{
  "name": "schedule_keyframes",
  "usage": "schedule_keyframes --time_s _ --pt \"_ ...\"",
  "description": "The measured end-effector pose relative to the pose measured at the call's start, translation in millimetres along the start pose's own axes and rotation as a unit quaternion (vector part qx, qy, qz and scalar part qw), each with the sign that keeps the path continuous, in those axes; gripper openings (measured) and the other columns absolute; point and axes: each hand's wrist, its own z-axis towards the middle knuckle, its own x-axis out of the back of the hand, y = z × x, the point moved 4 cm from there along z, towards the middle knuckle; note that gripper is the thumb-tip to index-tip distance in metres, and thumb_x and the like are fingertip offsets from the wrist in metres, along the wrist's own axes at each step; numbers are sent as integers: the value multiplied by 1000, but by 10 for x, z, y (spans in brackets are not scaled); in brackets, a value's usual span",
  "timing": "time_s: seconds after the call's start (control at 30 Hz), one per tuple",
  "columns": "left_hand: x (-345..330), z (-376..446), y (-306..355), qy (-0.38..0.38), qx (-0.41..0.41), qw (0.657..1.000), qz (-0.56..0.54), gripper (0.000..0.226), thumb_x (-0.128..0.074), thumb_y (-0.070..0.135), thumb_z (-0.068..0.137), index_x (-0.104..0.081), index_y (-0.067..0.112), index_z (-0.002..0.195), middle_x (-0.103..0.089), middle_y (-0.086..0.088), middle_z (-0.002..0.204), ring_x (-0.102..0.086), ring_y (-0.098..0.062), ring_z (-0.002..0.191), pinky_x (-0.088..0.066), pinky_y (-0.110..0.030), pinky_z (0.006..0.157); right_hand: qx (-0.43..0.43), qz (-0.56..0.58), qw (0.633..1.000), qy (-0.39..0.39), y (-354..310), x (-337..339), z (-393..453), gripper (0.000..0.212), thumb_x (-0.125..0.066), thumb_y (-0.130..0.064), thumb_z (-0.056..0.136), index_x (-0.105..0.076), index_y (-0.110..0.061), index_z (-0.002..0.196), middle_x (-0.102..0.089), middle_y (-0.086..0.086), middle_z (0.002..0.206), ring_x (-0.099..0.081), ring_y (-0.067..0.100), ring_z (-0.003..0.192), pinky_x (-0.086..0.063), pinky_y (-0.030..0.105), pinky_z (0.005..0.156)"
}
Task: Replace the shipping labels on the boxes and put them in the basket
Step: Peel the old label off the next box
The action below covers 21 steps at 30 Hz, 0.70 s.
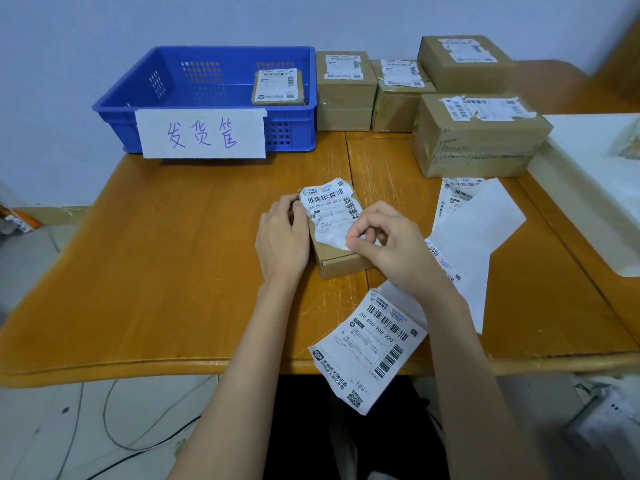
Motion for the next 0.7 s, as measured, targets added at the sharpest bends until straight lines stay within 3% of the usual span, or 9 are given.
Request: schedule_keyframes --time_s 0.13,0.33,0.5,0.6,0.7 --pt "-4 -1 -12 -1 -3 1000 2 32 -38 34 106 -62 23 124 -65 8 119 -49 -7 101 -35 -25 81 -7 27 999 24 65 14 36 9 -69 -1 83 -69 -7 77 -56 9 93 -44 -1 68 -38 12 72" --pt "-8 13 -16 -11 -3 1000 16 36 -35 35 106 -60 22 129 -63 7 126 -48 -7 104 -35 -26 83 -24 26 998 47 75 -12 55 12 -72 -4 83 -71 -14 75 -55 -6 88 -45 -1 65 -37 8 67" --pt "4 9 -13 -2 15 1000 -6 36 -39 36 105 -59 22 132 -65 7 121 -55 -13 111 -38 -28 85 -26 36 999 5 -17 70 6 8 -79 -11 78 -77 -12 85 -63 -4 94 -50 -1 66 -41 12 65" --pt "18 23 -43 2 26 998 -49 22 -45 34 103 -62 24 113 -66 12 106 -60 -14 104 -46 -34 85 -33 52 997 -46 -26 88 -38 16 -83 -15 74 -76 -14 89 -63 1 100 -56 11 75 -46 20 70" --pt "21 44 -60 -8 23 999 -38 23 -47 39 102 -67 28 99 -69 12 100 -61 -14 99 -50 -42 86 -43 44 996 -70 -44 74 -33 18 -83 -8 72 -74 -11 87 -57 0 94 -52 4 68 -43 17 65"
